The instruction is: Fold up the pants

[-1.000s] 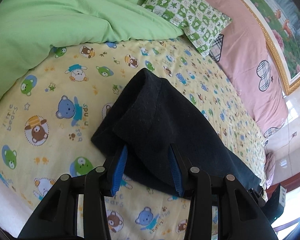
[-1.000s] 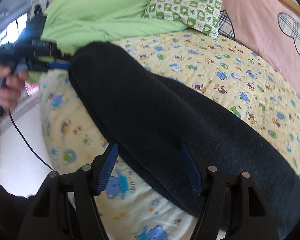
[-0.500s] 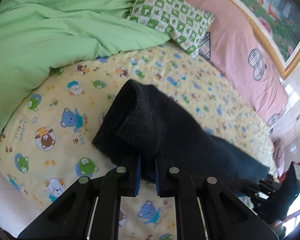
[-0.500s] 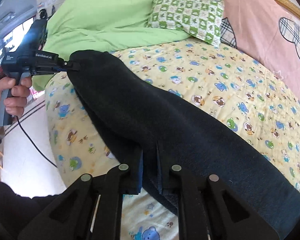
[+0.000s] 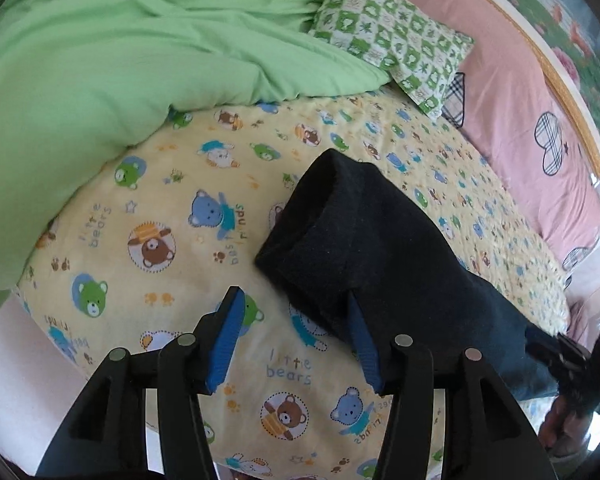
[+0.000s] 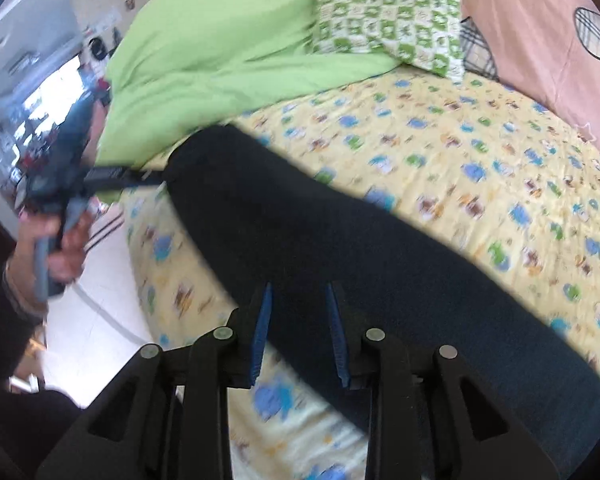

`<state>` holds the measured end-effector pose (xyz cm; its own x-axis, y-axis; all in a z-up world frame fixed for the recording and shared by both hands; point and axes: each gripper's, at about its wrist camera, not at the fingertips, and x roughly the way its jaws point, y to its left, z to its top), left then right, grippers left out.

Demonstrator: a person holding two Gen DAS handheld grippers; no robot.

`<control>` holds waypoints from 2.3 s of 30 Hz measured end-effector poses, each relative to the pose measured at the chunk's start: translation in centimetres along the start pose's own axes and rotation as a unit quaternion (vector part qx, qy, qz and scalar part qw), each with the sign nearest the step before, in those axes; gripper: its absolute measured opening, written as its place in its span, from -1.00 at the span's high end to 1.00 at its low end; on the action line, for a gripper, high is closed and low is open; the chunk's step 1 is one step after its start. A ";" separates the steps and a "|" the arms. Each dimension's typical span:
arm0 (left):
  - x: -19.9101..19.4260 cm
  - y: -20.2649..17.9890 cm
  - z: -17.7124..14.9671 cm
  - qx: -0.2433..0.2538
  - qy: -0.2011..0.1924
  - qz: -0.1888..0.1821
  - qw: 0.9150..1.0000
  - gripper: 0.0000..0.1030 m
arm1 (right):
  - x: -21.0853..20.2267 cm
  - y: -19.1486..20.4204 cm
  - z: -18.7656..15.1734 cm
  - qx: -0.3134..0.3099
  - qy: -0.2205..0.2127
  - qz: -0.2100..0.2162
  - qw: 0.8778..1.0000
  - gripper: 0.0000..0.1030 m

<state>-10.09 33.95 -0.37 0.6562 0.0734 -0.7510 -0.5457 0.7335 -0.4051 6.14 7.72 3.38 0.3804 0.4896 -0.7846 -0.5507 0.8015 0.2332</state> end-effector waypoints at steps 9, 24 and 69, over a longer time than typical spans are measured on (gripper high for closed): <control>2.2 -0.3 0.4 -0.012 0.023 -0.014 1.000 -0.03 | 5.1 -11.3 4.9 0.160 0.065 0.095 0.980 0.42; 4.6 -1.3 2.0 -0.002 0.035 -0.025 0.999 -0.06 | 16.3 -10.6 8.5 0.107 0.273 0.246 0.924 0.42; 0.0 -1.5 1.6 0.064 -0.037 0.023 0.997 -0.04 | 5.5 -6.1 5.0 0.002 -0.028 -0.160 0.987 0.23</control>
<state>-8.40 33.93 1.06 0.6720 0.1547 -0.7242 -0.5075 0.8084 -0.2982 15.35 7.27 0.50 0.5754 0.2290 -0.7852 -0.3930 0.9193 -0.0199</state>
